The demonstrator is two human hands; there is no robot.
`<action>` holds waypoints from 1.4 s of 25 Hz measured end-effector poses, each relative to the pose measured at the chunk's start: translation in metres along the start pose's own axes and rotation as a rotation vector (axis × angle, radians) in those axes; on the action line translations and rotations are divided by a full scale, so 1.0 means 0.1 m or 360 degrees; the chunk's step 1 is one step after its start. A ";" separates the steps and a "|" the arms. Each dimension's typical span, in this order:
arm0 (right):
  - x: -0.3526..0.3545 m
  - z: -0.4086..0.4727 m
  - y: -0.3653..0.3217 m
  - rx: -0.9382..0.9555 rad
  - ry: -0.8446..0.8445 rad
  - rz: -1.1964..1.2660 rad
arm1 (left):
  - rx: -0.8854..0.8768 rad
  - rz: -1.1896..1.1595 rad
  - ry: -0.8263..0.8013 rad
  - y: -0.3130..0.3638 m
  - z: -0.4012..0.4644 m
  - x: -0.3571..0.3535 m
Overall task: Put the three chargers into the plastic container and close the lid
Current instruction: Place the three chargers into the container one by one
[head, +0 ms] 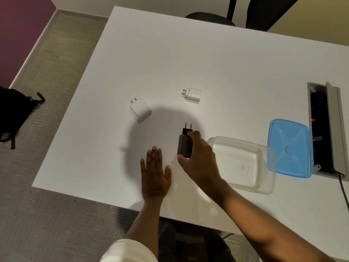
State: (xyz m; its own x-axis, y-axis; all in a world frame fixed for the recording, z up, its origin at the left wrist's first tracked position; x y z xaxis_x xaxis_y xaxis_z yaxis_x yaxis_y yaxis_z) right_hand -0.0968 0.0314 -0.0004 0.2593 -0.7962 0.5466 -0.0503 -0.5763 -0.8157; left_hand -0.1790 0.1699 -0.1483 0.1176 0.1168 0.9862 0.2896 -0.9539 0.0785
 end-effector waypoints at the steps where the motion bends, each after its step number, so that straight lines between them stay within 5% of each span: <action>1: 0.16 -0.11 -0.03 0.0004 0.0020 0.0016 | 0.0002 -0.0007 0.0006 0.01 0.00 0.01; 7: 0.86 -0.46 0.31 -0.0362 0.0035 -0.0104 | 0.0019 -0.0060 0.0041 0.01 0.00 0.02; 15: 0.66 -0.12 1.05 -0.0615 -0.0093 -0.0290 | 0.0009 -0.0061 0.0068 0.02 -0.01 0.00; 30: 0.46 0.04 1.15 -0.0501 -0.0340 -0.0393 | 0.0017 -0.0072 0.0047 0.01 -0.01 0.01; 35: 0.83 0.20 0.73 -0.0317 -0.0080 -0.0405 | 0.0012 -0.0091 0.0052 0.01 -0.01 0.03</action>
State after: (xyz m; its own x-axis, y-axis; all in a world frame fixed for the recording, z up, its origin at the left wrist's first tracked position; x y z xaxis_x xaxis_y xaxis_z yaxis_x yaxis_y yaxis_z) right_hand -0.0598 -0.0731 -0.0184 0.3348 -0.6147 0.7141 -0.1644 -0.7844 -0.5981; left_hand -0.1793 0.1687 -0.1448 0.0695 0.1621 0.9843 0.3023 -0.9437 0.1341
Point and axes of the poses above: each hand's wrist, its own z-axis towards the middle knuckle, its own x-axis out of the back of the hand, y = z × x, the point moved 6 cm from there along z, towards the middle knuckle, and after that the axes turned 13 degrees about z, right-handed, at the moved point
